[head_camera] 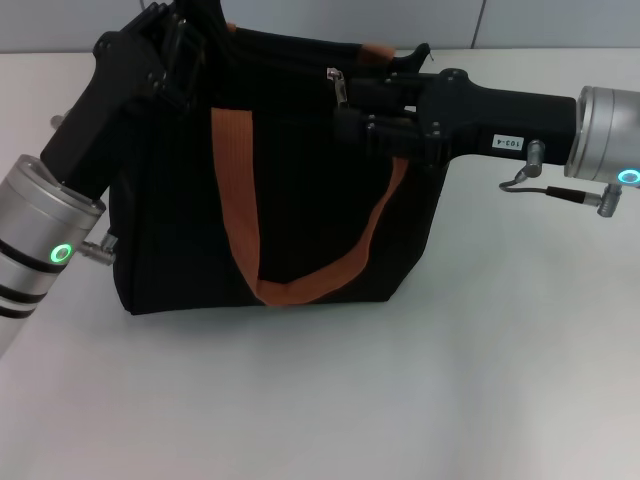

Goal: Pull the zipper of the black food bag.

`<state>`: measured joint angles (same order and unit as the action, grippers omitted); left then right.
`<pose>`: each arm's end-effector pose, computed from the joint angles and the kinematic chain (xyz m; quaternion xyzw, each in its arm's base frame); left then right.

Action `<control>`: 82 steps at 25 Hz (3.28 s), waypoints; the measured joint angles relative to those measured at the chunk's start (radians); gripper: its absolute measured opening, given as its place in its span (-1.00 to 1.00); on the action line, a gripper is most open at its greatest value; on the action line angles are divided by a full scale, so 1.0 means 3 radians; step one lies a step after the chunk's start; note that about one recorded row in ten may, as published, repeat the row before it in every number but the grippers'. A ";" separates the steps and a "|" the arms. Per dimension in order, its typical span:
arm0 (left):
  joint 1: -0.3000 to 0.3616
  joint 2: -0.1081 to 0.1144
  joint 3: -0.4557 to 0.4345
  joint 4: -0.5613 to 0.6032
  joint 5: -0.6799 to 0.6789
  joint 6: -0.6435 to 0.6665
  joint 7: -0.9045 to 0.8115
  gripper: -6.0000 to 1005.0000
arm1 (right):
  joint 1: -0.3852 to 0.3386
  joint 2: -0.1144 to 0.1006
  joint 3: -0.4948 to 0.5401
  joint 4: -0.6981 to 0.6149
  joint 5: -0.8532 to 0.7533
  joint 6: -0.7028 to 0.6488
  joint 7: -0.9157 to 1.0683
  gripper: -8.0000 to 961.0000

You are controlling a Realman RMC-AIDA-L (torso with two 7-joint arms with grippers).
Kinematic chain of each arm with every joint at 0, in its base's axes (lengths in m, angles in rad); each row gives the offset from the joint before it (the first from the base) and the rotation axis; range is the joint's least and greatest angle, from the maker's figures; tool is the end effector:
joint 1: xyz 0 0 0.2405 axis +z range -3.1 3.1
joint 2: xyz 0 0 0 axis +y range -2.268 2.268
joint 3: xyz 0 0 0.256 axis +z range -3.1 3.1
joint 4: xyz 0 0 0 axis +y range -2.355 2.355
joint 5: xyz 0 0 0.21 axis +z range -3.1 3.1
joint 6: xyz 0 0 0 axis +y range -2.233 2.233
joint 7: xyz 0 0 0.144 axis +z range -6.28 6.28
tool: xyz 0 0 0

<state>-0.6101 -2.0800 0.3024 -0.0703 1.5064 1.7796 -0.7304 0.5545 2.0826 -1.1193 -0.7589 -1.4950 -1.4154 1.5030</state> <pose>-0.2179 0.3147 -0.0118 -0.7199 -0.1647 -0.6076 0.2923 0.1745 0.3583 -0.0113 -0.9169 0.1733 0.3449 0.1016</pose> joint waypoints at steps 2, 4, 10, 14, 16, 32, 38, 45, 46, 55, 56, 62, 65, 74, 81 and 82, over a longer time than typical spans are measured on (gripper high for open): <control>-0.0019 0.0000 0.0002 -0.0019 0.0000 0.0000 0.0010 -0.84 | -0.0001 0.0000 0.0003 0.0006 0.0003 0.0000 0.0042 -0.13; -0.0038 0.0000 0.0000 -0.0027 0.0021 0.0000 0.0017 -0.84 | 0.0008 0.0000 0.0006 0.0018 0.0001 0.0022 0.0149 -0.07; -0.0062 0.0000 -0.0011 -0.0027 0.0084 -0.0004 0.0018 -0.84 | 0.0038 -0.0009 -0.0008 0.0025 -0.0009 0.0138 0.0337 0.12; -0.0068 -0.0001 -0.0011 -0.0026 0.0086 -0.0020 0.0019 -0.84 | 0.0068 -0.0017 -0.0021 0.0026 -0.0011 0.0149 0.0448 0.12; -0.0072 -0.0004 -0.0013 -0.0027 0.0087 -0.0021 0.0020 -0.84 | 0.0078 -0.0019 -0.0027 0.0026 -0.0012 0.0124 0.0477 0.12; -0.0078 -0.0005 -0.0020 -0.0026 0.0088 -0.0039 0.0026 -0.84 | 0.0177 -0.0022 0.0004 0.0094 -0.0298 0.0179 0.0885 0.12; -0.0068 -0.0005 -0.0017 -0.0026 0.0086 -0.0036 0.0026 -0.84 | 0.0179 -0.0015 0.0003 0.0061 -0.0267 0.0025 0.0878 0.12; -0.0056 -0.0005 -0.0021 -0.0026 0.0086 -0.0033 0.0026 -0.84 | 0.0216 -0.0017 0.0003 0.0092 -0.0267 0.0119 0.0897 0.12; -0.0056 -0.0005 -0.0021 -0.0027 0.0086 -0.0033 0.0026 -0.84 | 0.0219 -0.0017 0.0003 0.0093 -0.0268 0.0166 0.0910 0.12; -0.0058 -0.0005 -0.0021 -0.0026 0.0086 -0.0033 0.0026 -0.83 | 0.0251 -0.0019 0.0002 0.0096 -0.0251 0.0200 0.0926 0.12; -0.0058 -0.0005 -0.0021 -0.0027 0.0087 -0.0029 0.0026 -0.83 | 0.0255 -0.0016 -0.0009 0.0096 -0.0252 0.0207 0.0960 0.12; -0.0063 -0.0005 -0.0021 -0.0027 0.0087 -0.0029 0.0026 -0.83 | 0.0271 -0.0018 -0.0026 0.0096 -0.0268 0.0224 0.1003 0.01; -0.0064 -0.0005 -0.0021 -0.0027 0.0087 -0.0031 0.0026 -0.83 | 0.0280 -0.0019 -0.0024 0.0098 -0.0268 0.0227 0.1000 -0.17; -0.0060 -0.0005 -0.0021 -0.0026 0.0087 -0.0031 0.0026 -0.83 | 0.0334 -0.0024 -0.0012 0.0122 -0.0269 0.0275 0.1014 -0.55; -0.0053 -0.0005 -0.0021 -0.0027 0.0087 -0.0029 0.0026 -0.83 | 0.0340 -0.0024 -0.0010 0.0121 -0.0265 0.0258 0.1054 -0.62; -0.0053 -0.0005 -0.0021 -0.0027 0.0087 -0.0029 0.0026 -0.83 | 0.0340 -0.0024 -0.0010 0.0121 -0.0265 0.0258 0.1054 -0.57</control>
<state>-0.6260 -2.0817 0.2960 -0.0782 1.5325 1.7709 -0.7225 0.6564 2.0754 -1.1224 -0.7225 -1.5745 -1.3379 1.8193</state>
